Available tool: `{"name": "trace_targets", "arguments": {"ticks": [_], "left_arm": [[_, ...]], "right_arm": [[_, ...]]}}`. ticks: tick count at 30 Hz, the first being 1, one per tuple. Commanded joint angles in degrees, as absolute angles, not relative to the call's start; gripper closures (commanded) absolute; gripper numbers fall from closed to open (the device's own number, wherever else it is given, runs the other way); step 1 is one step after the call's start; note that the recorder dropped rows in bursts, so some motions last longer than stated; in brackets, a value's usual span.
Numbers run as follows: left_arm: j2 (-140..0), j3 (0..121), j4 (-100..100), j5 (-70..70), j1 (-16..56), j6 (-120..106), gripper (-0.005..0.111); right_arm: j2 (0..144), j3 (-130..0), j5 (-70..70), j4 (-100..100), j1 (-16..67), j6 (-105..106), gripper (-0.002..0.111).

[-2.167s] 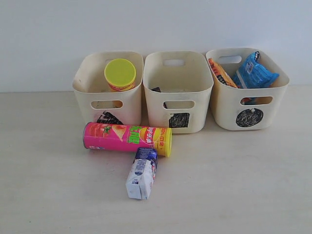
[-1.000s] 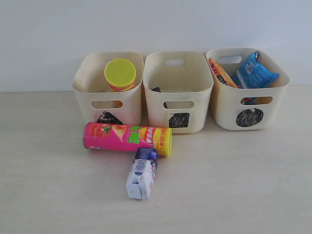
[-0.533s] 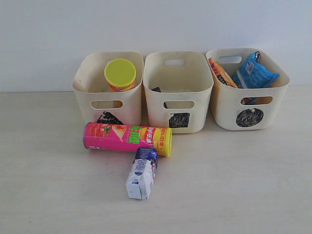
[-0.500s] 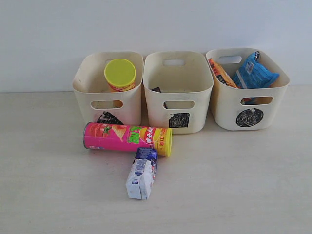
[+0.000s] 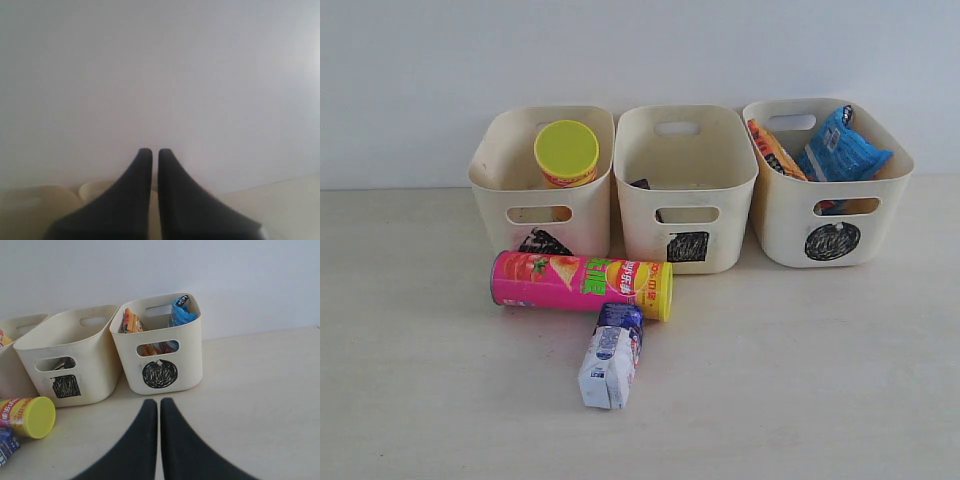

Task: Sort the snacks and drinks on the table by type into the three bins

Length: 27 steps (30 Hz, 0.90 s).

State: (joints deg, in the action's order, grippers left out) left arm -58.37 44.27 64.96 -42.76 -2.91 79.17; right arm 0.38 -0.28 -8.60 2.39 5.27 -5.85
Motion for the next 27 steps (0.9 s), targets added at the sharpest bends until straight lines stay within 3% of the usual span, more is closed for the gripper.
{"name": "trace_targets", "arguments": {"ticks": [1,6,12,19,24,27], "left_arm": [[-59.3,50.8,76.4,-31.3,-2.8,85.5,0.103],[-59.3,57.0,99.1,-23.9,-2.8,97.7,0.103],[-60.2,57.6,99.9,-14.8,-2.8,96.9,0.103],[-65.1,57.6,99.9,9.9,-2.8,85.6,0.103],[-72.1,62.3,78.5,33.7,-2.8,58.0,0.103],[-77.1,68.6,61.2,37.1,-2.8,40.8,0.103]], "right_arm": [[0.0,0.0,-8.4,2.4,5.1,-5.7,0.108],[0.0,0.0,-8.4,2.4,5.1,-5.7,0.108],[0.0,0.0,-8.4,2.4,5.1,-5.7,0.108],[0.0,0.0,-8.4,2.4,5.1,-5.7,0.108],[0.0,0.0,-8.4,2.4,5.1,-5.6,0.108],[0.0,0.0,-8.5,2.1,5.1,-3.0,0.108]]}}
